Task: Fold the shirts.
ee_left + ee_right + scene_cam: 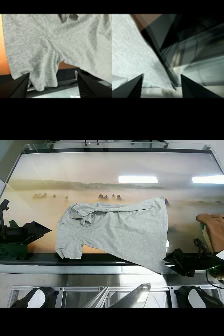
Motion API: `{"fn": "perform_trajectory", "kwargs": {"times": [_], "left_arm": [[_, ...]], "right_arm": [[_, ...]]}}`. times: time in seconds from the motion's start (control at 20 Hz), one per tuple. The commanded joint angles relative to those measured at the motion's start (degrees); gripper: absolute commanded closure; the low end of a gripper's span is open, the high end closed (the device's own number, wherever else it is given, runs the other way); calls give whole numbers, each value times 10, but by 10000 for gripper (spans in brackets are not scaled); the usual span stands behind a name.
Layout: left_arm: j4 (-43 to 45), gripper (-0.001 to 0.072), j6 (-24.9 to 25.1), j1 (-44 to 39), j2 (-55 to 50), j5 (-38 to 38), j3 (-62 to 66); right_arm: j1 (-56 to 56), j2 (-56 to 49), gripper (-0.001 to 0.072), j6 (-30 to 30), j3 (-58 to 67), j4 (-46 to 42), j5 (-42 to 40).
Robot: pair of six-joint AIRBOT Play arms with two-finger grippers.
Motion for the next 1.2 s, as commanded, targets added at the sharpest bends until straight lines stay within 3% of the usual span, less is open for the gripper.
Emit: {"fn": "perform_trajectory", "kwargs": {"times": [0.0,0.1,0.2,0.35,0.4,0.65,0.8,1.0,1.15], "left_arm": [[-1,88,0,1,12,-11,-9],[0,88,0,-2,12,-10,-9],[0,88,0,-9,12,-3,-9],[2,88,0,-11,12,7,-9],[12,88,0,-11,12,5,-9],[169,88,-30,-11,6,-41,-14],[133,88,-28,-11,-58,-64,-34],[53,88,29,-11,-170,-77,-9],[53,88,32,-22,-244,-100,21]], "right_arm": [[44,-46,191,-16,-5,-2,-64],[99,-80,191,-40,-12,25,-109],[151,-104,217,-103,-13,111,-156],[165,-103,583,-207,-12,228,-165],[165,-95,697,-210,-12,227,-163],[165,-22,696,-200,-11,223,-173],[164,7,695,-190,-11,223,-181],[165,11,695,-191,-11,222,-176],[165,11,696,-191,-11,221,-176]]}}
